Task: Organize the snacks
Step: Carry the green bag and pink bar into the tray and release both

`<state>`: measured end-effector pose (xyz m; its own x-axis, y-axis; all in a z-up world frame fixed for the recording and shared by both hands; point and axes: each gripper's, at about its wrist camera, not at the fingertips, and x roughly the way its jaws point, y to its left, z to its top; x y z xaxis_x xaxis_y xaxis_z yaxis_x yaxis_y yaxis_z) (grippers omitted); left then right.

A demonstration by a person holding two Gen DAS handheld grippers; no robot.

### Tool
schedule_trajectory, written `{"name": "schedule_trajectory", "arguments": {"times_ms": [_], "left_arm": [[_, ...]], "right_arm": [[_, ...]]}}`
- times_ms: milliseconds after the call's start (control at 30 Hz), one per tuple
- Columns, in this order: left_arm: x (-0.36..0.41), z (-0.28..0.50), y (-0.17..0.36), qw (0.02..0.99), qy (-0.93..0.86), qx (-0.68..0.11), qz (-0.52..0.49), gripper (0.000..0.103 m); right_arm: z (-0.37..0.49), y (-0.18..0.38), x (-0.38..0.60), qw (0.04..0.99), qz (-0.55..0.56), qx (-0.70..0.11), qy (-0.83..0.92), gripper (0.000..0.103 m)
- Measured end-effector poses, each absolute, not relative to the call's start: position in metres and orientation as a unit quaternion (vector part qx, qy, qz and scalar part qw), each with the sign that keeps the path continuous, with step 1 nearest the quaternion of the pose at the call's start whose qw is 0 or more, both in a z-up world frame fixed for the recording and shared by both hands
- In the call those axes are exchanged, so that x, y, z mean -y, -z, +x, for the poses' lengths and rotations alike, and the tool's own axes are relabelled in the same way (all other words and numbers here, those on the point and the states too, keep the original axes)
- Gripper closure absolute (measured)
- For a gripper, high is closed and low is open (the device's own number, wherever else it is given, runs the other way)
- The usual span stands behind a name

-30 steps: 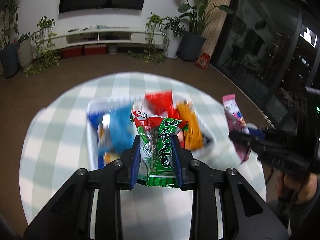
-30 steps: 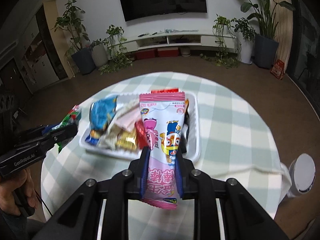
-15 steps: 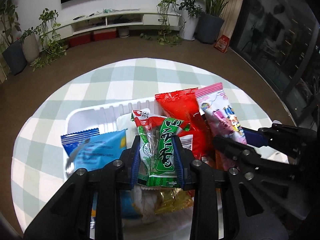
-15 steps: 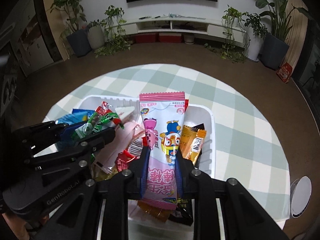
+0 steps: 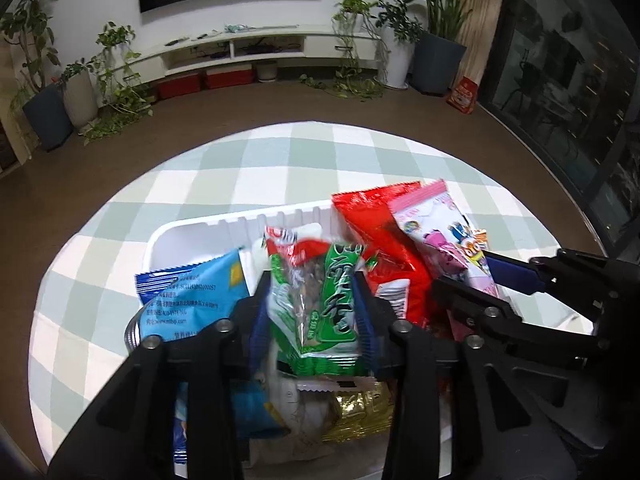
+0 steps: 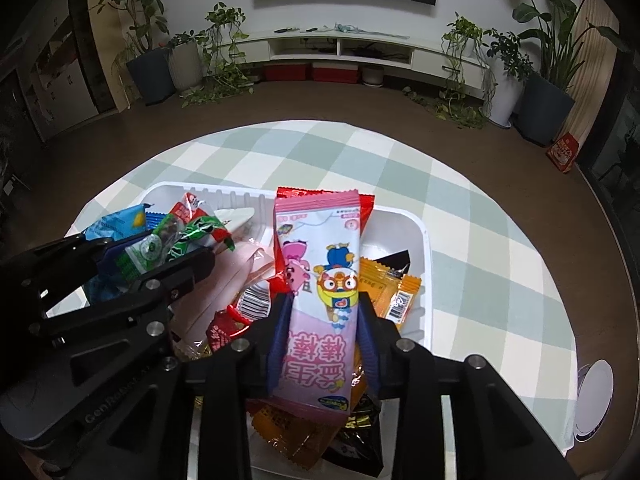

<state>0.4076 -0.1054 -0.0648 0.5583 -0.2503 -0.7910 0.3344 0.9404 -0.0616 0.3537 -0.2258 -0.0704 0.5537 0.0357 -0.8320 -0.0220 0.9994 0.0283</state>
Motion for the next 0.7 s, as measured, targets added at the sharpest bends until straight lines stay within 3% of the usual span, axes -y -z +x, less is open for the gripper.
{"name": "schedule_trajectory", "arguments": {"times_ms": [67,233,333,400,467,533,633,700], "left_arm": [[0.101,0.407,0.062,0.884,0.162,-0.436,0.041,0.054],[0.096,0.403,0.053,0.890,0.162,-0.424,0.033,0.042],[0.093,0.397,0.047,0.892,0.163,-0.420,0.030,0.037],[0.088,0.391,0.040,0.897,0.157,-0.413,0.024,0.012],[0.080,0.382,0.033,0.902,0.155,-0.402,0.015,0.000],[0.074,0.371,0.026,0.906,0.147,-0.396,0.016,0.000],[0.068,0.344,0.014,0.916,0.152,-0.371,0.032,0.000],[0.061,0.321,0.005,0.922,0.165,-0.350,0.021,0.000]], "right_arm": [[0.352,0.069,0.228,0.882,0.009,-0.470,-0.013,0.062],[0.348,0.066,0.234,0.884,0.016,-0.467,-0.006,0.061],[0.346,0.067,0.236,0.882,0.020,-0.470,-0.003,0.053],[0.343,0.063,0.239,0.886,0.029,-0.463,0.002,0.050],[0.337,0.059,0.244,0.889,0.043,-0.456,0.000,0.038],[0.328,0.051,0.247,0.897,0.054,-0.439,-0.005,0.030],[0.312,0.040,0.246,0.906,0.060,-0.419,-0.013,0.030],[0.298,0.033,0.246,0.912,0.067,-0.404,-0.021,0.023]]}}
